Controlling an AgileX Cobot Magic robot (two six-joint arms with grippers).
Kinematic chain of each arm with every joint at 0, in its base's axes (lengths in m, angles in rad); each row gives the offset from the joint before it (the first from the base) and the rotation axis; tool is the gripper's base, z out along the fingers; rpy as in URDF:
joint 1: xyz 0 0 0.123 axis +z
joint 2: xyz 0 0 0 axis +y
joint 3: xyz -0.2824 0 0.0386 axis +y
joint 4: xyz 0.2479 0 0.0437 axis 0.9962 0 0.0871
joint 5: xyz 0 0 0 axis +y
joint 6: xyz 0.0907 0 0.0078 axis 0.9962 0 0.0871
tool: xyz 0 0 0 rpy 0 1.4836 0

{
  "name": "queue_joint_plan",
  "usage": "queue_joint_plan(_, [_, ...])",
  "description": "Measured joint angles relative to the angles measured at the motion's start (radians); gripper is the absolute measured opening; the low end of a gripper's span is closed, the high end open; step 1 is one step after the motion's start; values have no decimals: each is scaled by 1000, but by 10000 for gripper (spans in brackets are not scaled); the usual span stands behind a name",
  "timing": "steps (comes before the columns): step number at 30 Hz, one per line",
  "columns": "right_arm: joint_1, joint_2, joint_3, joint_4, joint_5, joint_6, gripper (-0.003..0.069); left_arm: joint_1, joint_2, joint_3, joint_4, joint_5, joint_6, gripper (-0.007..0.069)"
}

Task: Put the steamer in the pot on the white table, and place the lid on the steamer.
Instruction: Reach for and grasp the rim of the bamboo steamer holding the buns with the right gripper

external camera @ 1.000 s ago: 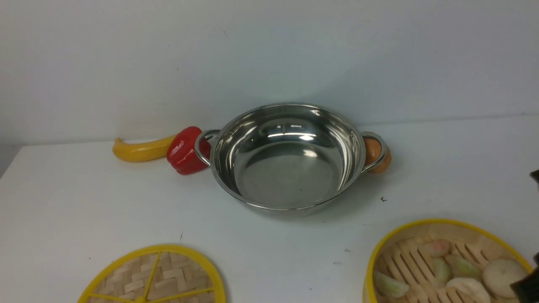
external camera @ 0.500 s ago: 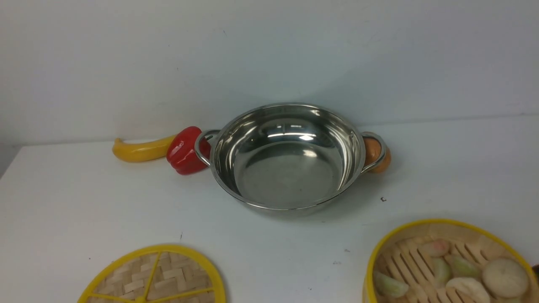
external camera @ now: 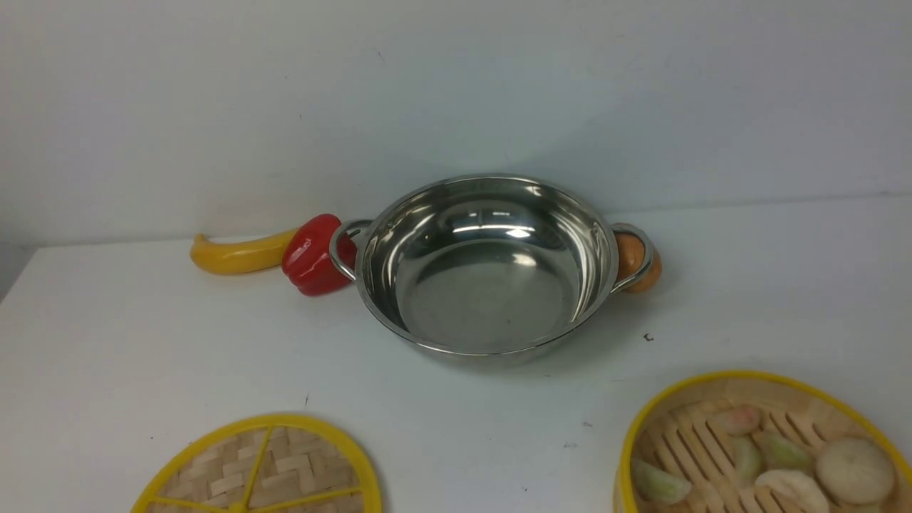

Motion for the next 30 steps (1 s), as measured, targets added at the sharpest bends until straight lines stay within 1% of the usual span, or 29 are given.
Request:
queue_joint_plan(2, [0,25,0,-32,-1,13,256,0,0,0,0,0,0,416])
queue_joint_plan(6, [-1,85,0,-51,-17,25,256,0,0,0,0,0,0,416])
queue_joint_plan(9, [-1,165,-1,-60,-78,25,256,0,0,0,0,0,0,416])
queue_joint_plan(11, [-1,209,-1,-67,-109,15,256,0,0,0,0,0,0,416])
queue_joint_plan(14, [-1,280,-1,-89,-184,-46,256,0,0,0,0,0,0,416])
queue_joint_plan(18, [-1,331,-1,-121,-311,-217,256,0,0,0,0,0,0,416])
queue_joint_plan(24, [-1,337,-1,-289,-472,-495,255,0,0,0,0,0,0,416])
queue_joint_plan(27, [-1,339,-1,-322,-518,-588,238,0,0,0,0,0,0,416])
queue_joint_plan(30, [-1,340,-1,-329,-552,-631,207,0,0,0,0,0,0,416])
